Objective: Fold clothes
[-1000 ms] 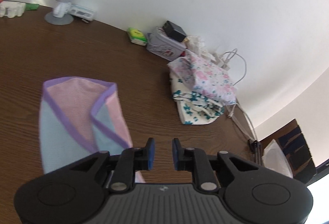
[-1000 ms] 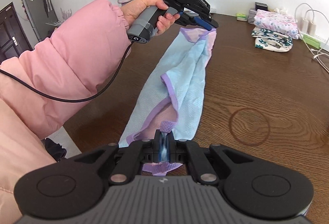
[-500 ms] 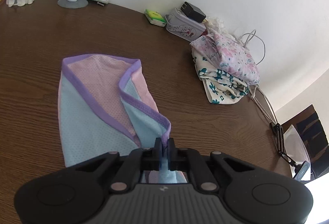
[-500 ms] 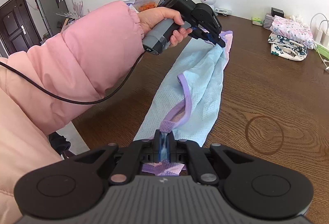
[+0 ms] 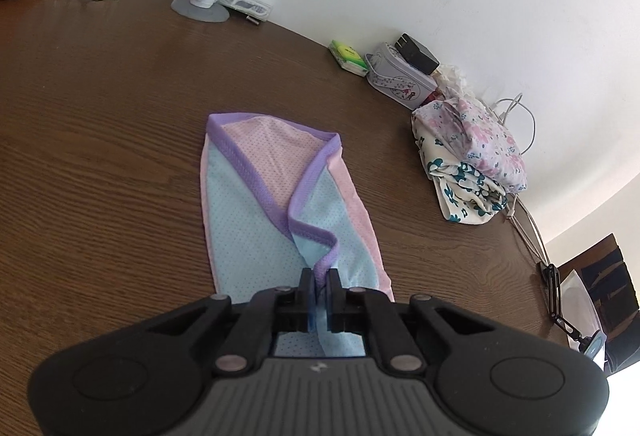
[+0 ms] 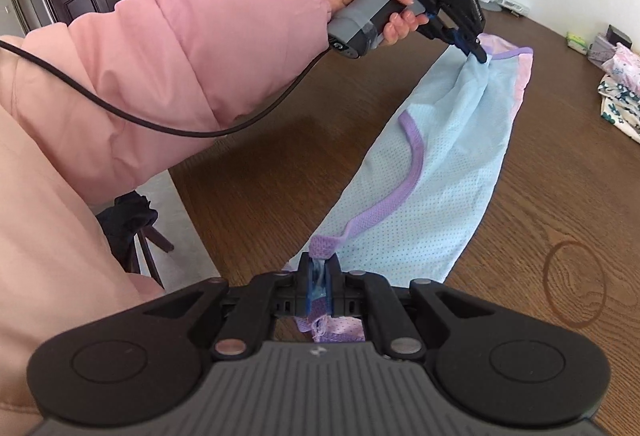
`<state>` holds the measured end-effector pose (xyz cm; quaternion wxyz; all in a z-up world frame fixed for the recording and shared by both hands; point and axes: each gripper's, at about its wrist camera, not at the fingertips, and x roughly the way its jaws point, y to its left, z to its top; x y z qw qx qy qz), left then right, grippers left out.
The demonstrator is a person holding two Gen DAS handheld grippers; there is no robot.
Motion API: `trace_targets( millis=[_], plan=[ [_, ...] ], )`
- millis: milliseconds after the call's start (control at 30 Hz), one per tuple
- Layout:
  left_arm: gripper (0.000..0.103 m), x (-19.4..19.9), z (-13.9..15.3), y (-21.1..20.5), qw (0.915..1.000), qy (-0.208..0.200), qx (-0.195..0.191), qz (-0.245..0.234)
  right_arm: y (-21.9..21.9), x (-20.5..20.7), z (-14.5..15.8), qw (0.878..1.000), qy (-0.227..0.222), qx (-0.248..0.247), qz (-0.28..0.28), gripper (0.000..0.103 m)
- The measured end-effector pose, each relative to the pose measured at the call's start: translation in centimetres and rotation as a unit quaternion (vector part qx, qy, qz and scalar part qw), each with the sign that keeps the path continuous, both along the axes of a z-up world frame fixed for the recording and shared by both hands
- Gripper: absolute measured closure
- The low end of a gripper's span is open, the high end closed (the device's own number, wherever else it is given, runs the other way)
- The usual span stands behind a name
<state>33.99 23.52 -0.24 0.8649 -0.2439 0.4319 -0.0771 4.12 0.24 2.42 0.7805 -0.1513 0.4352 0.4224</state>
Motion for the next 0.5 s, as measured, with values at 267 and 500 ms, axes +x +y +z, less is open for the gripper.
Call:
trace_targets(
  millis=[267, 500],
  plan=[
    [0.1, -0.9, 0.4, 0.7, 0.9995, -0.023, -0.018, -0.012, -1.2, 0.0, -1.0, 1.0, 0.006, 0.01, -0.013, 0.098],
    [0.099, -1.0, 2.0, 0.5, 0.9992, -0.038, -0.006, -0.004, -1.7, -0.1, -0.5, 0.999, 0.007, 0.04, -0.012, 0.098]
  ],
)
